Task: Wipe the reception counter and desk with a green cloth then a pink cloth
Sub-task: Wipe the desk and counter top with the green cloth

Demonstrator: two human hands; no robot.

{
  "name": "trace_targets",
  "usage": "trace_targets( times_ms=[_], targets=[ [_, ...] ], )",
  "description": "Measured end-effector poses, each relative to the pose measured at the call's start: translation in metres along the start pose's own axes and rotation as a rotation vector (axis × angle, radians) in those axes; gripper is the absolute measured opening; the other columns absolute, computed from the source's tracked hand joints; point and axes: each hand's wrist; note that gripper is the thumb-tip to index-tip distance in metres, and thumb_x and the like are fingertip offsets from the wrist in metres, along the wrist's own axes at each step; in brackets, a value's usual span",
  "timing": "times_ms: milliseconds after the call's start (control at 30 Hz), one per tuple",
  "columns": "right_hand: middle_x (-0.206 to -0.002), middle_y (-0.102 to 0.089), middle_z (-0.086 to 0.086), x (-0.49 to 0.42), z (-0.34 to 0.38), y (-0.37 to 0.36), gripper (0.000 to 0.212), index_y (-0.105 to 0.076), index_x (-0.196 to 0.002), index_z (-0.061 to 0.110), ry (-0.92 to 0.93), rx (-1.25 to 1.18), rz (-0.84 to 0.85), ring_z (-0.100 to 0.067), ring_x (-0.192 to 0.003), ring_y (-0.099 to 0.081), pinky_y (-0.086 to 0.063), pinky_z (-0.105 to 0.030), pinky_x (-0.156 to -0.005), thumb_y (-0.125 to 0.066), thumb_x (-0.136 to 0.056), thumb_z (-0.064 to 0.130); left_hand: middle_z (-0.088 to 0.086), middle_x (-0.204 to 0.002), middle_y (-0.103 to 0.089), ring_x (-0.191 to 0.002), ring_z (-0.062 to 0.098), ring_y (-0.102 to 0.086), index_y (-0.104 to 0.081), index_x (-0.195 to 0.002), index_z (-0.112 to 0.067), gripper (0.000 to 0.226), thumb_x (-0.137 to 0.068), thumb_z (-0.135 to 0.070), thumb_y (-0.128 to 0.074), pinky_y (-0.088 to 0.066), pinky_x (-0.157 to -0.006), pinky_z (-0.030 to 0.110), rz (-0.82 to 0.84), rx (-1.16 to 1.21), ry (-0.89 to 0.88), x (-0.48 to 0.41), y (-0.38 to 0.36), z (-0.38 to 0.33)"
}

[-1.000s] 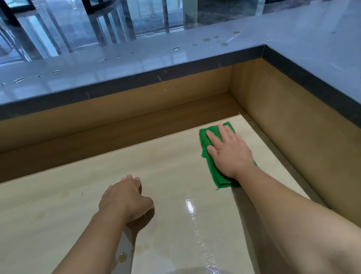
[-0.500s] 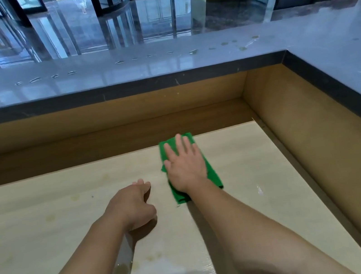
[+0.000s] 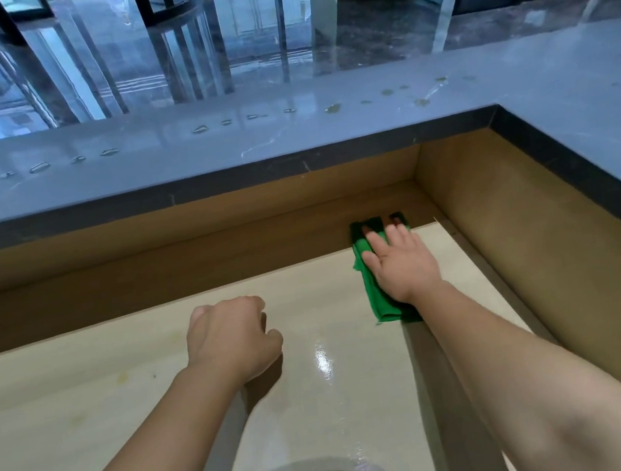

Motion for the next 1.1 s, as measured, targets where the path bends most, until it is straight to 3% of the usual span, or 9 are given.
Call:
trace_targets(
  times_ms=[133, 200, 267, 433, 533, 667, 867, 1000, 1100],
  targets=[
    [-0.16, -0.016, -0.016, -0.012, -0.026, 0.001, 0.054, -0.02, -0.154, 0.019, -0.197, 0.019, -0.037, -0.03, -0.149, -0.009, -0.009, -0.042, -0.121, -0.015, -0.104, 0.038, -0.007, -0.086, -0.064, -0.093, 0.021, -0.056, -0.057, -0.086, -0.024, 0.024, -0.074, -0.044, -0.059, -0.03, -0.077, 0.03, -0.06, 0.062, -0.02, -0.012, -0.001, 0.009],
    [-0.159, -0.021, -0.016, -0.019, -0.009, -0.001, 0.053, -0.028, -0.151, 0.016, -0.298, 0.034, -0.055, -0.031, -0.149, -0.011, -0.01, -0.043, -0.12, -0.015, -0.104, 0.037, -0.004, -0.131, -0.056, -0.129, 0.019, -0.044, -0.053, -0.125, -0.029, 0.06, -0.072, -0.056, -0.063, -0.03, -0.098, 0.035, -0.01, 0.04, -0.005, -0.019, -0.004, 0.019],
    [-0.157, -0.027, -0.016, -0.026, 0.02, -0.002, 0.054, -0.036, -0.148, 0.014, -0.333, 0.059, -0.045, -0.032, -0.147, -0.016, -0.012, -0.044, -0.119, -0.017, -0.103, 0.036, -0.003, -0.153, -0.031, -0.143, 0.017, -0.023, -0.024, -0.15, -0.025, 0.098, -0.07, -0.067, -0.063, -0.02, -0.111, 0.039, 0.061, -0.001, 0.017, -0.026, -0.005, 0.028],
    [-0.164, 0.006, -0.01, -0.052, 0.109, -0.008, 0.058, -0.009, -0.156, 0.026, 0.031, -0.034, -0.018, -0.028, -0.15, 0.007, -0.001, -0.042, -0.12, -0.026, -0.103, 0.039, -0.006, -0.145, -0.038, -0.136, 0.016, -0.031, -0.021, -0.147, -0.022, 0.109, -0.062, -0.075, -0.064, -0.016, -0.111, 0.04, 0.122, -0.017, 0.01, -0.044, -0.011, 0.037],
    [-0.164, 0.008, -0.007, -0.061, 0.143, -0.013, 0.055, -0.012, -0.156, 0.028, 0.239, -0.057, 0.011, -0.025, -0.15, 0.007, 0.003, -0.04, -0.121, -0.027, -0.104, 0.04, -0.004, -0.145, -0.039, -0.136, 0.017, -0.032, -0.024, -0.145, -0.021, 0.103, -0.065, -0.07, -0.068, -0.012, -0.112, 0.043, 0.197, -0.033, -0.01, -0.053, -0.009, 0.033],
    [-0.164, 0.004, -0.003, -0.068, 0.13, -0.013, 0.053, -0.015, -0.155, 0.032, 0.339, -0.097, 0.018, -0.02, -0.151, 0.006, 0.002, -0.037, -0.122, -0.027, -0.104, 0.041, -0.004, -0.144, -0.041, -0.137, 0.018, -0.032, -0.022, -0.147, -0.02, 0.104, -0.067, -0.063, -0.072, -0.008, -0.113, 0.048, 0.281, -0.086, -0.049, -0.063, -0.006, 0.022],
    [-0.164, -0.002, -0.007, -0.082, 0.035, -0.001, 0.054, -0.018, -0.155, 0.03, 0.093, -0.022, -0.05, -0.022, -0.151, 0.0, -0.002, -0.034, -0.12, -0.028, -0.104, 0.042, -0.007, -0.136, -0.048, -0.133, 0.016, -0.037, -0.031, -0.14, -0.023, 0.09, -0.068, -0.055, -0.074, -0.007, -0.112, 0.049, 0.341, -0.096, -0.038, -0.066, -0.003, 0.014],
    [-0.164, 0.004, -0.003, -0.082, -0.03, 0.009, 0.055, -0.008, -0.156, 0.033, -0.153, -0.032, -0.001, -0.022, -0.151, 0.006, 0.002, -0.036, -0.121, -0.021, -0.104, 0.045, -0.007, -0.148, -0.038, -0.139, 0.015, -0.031, -0.018, -0.149, -0.023, 0.103, -0.07, -0.058, -0.073, -0.003, -0.114, 0.05, 0.354, -0.086, -0.024, -0.067, -0.006, 0.018],
    [-0.164, 0.004, -0.004, -0.081, -0.047, 0.011, 0.057, -0.007, -0.157, 0.03, -0.228, -0.027, -0.012, -0.023, -0.151, 0.005, -0.001, -0.037, -0.122, -0.021, -0.104, 0.045, -0.007, -0.152, -0.033, -0.142, 0.015, -0.027, -0.012, -0.152, -0.024, 0.108, -0.07, -0.06, -0.072, 0.001, -0.115, 0.052, 0.362, -0.079, -0.022, -0.067, -0.01, 0.022]
  ],
)
Point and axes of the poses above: each hand's wrist, its own x-axis away from the middle knuckle, its own y-axis out of the back of the hand, z = x × y
